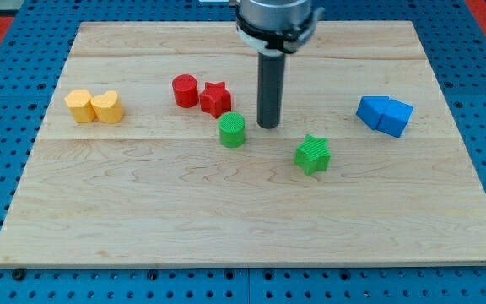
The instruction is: Push the green star towards the center bottom of the board
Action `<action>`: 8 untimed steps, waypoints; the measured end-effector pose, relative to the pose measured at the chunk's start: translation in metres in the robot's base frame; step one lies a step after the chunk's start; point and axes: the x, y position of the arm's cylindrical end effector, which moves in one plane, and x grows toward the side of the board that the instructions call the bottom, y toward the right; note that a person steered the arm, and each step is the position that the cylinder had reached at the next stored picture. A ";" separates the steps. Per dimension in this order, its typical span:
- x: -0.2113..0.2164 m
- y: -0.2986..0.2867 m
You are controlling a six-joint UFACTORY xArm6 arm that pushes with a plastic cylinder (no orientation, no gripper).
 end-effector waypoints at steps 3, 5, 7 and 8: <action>0.058 0.031; 0.040 0.126; 0.100 -0.007; 0.079 -0.020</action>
